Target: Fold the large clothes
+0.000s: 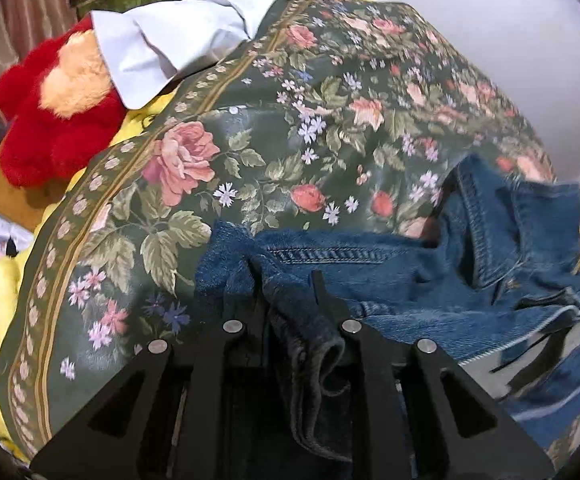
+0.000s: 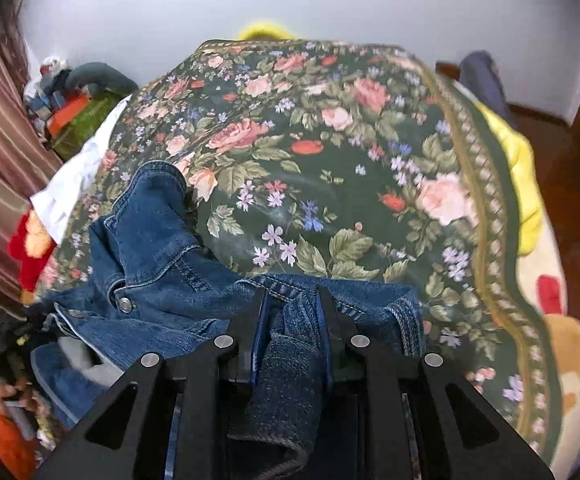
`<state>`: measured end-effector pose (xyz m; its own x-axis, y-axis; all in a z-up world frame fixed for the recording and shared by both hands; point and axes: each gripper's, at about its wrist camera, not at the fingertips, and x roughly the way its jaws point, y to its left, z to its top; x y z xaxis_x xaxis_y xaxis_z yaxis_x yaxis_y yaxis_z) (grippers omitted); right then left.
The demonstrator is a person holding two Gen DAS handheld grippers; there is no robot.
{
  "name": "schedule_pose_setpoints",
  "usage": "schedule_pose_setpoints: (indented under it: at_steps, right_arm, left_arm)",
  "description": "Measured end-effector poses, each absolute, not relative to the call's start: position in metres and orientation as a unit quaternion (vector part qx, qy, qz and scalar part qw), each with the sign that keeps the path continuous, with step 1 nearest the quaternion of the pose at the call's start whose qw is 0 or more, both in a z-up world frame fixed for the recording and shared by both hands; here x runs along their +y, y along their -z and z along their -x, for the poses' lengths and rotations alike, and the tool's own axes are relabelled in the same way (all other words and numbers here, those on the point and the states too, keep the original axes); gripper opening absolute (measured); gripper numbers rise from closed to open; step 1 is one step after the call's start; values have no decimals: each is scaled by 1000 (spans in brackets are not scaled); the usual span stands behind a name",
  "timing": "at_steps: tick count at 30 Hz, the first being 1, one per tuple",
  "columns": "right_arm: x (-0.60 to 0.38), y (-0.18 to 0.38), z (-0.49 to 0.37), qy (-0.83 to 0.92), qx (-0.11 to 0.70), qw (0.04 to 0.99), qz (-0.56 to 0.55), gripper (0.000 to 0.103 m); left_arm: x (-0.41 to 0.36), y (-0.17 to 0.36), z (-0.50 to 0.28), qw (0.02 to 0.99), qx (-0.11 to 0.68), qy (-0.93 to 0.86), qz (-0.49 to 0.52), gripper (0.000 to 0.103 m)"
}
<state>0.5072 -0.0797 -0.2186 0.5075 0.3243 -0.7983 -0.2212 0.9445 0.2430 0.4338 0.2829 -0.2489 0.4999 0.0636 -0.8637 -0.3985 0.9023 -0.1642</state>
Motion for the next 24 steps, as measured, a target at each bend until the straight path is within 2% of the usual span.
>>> schedule_pose_setpoints:
  at_steps: [5, 7, 11, 14, 16, 19, 24]
  right_arm:
    - [-91, 204, -501, -159, 471, 867, -32, 18]
    - [-108, 186, -497, -71, 445, 893, 9, 18]
    - [-155, 160, -485, -55, 443, 895, -24, 18]
    - [-168, 147, -463, -72, 437, 896, -17, 18]
    - [-168, 140, -447, -81, 436, 896, -5, 18]
    - [-159, 133, -423, -103, 435, 895, 7, 18]
    - [-124, 133, -387, -160, 433, 886, 37, 18]
  left_arm:
    - [275, 248, -434, 852, 491, -128, 131, 21]
    - [279, 248, -436, 848, 497, -124, 136, 21]
    - [284, 238, -431, 841, 499, -119, 171, 23]
    - [279, 216, -421, 850, 486, -113, 172, 30]
    - [276, 201, -415, 856, 477, -120, 161, 47]
    - [276, 169, -399, 875, 439, -142, 146, 65]
    - [268, 145, -378, 886, 427, -132, 124, 67]
